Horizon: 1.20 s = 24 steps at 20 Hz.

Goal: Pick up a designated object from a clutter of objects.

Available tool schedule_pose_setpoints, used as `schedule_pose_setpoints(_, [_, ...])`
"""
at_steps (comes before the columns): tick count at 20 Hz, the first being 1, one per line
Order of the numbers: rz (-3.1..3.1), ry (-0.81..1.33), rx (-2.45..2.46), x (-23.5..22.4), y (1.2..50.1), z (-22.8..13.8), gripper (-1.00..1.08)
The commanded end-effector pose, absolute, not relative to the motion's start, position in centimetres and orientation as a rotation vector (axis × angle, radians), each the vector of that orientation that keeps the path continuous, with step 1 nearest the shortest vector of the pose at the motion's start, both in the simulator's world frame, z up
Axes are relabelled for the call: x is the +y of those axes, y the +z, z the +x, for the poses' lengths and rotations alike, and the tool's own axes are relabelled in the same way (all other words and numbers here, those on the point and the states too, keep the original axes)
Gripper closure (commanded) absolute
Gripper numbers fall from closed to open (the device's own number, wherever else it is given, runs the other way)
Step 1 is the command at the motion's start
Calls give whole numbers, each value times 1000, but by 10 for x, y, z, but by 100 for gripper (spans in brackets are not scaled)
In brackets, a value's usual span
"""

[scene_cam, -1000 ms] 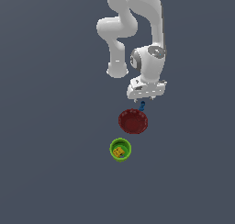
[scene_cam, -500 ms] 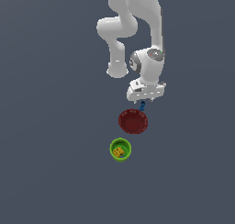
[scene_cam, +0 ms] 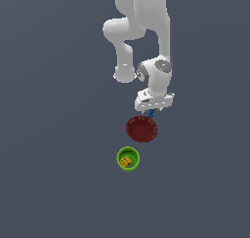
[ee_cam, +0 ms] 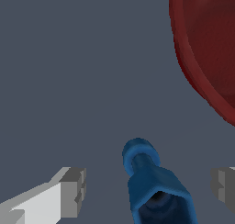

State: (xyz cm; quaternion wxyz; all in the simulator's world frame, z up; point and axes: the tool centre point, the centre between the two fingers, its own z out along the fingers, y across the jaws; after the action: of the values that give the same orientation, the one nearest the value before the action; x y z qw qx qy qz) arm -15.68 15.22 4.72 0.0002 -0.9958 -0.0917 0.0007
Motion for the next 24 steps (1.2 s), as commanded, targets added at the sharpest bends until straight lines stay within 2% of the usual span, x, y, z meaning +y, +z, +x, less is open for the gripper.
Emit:
schedule_pose_setpoints(1, [-3128, 0, -288, 152, 43, -156, -92])
schedule_pose_setpoints(3, [-3128, 0, -288, 152, 43, -156, -92])
schedule_pose_setpoints(4, [-3128, 0, -288, 152, 43, -156, 108])
schedule_pose_setpoints(17, [-3128, -1, -288, 152, 45, -155, 108])
schedule_pose_setpoints(24, [-3128, -1, -289, 146, 64, -151, 108])
